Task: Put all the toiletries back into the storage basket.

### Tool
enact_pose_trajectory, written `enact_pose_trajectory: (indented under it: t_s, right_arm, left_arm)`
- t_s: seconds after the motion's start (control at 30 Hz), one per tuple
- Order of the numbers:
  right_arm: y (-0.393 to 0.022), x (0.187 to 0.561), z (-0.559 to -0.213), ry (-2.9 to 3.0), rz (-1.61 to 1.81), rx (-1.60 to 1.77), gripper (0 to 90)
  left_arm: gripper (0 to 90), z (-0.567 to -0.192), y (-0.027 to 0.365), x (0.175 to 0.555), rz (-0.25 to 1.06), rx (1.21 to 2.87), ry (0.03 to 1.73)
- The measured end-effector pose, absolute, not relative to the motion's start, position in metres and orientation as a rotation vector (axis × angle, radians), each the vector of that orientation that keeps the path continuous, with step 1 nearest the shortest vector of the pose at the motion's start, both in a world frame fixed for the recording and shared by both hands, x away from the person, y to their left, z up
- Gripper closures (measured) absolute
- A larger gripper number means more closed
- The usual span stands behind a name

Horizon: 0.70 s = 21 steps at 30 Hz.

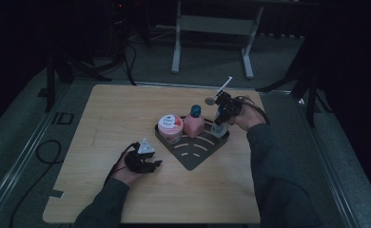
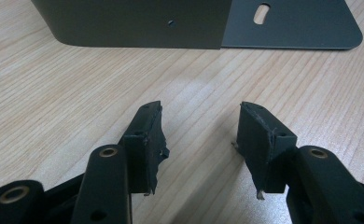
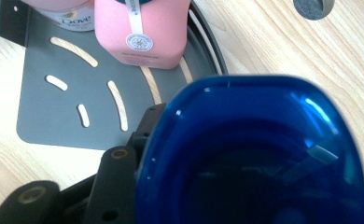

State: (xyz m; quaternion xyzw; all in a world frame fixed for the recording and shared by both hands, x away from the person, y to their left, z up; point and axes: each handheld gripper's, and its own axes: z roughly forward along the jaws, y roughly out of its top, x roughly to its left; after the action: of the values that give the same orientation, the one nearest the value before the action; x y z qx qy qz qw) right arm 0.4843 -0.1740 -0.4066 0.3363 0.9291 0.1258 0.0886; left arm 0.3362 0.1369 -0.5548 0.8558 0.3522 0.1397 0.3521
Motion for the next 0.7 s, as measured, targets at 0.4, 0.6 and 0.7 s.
enact_pose_trajectory:
  t_s: [0.4,0.6,0.7]
  right_arm:
    - [-0.169,0.491,-0.413,2.761,0.366,1.021,54.8]
    - [-0.166,0.496,-0.417,2.757,0.361,1.034,54.7]
    - [-0.163,0.497,-0.418,2.756,0.352,1.026,54.8]
  left_arm:
    - [50.2,-0.555,0.137,0.336,0.364,2.214,0.912]
    - [50.1,-0.555,0.137,0.336,0.361,2.218,0.909]
    - [50.1,-0.555,0.137,0.336,0.361,2.217,0.91]
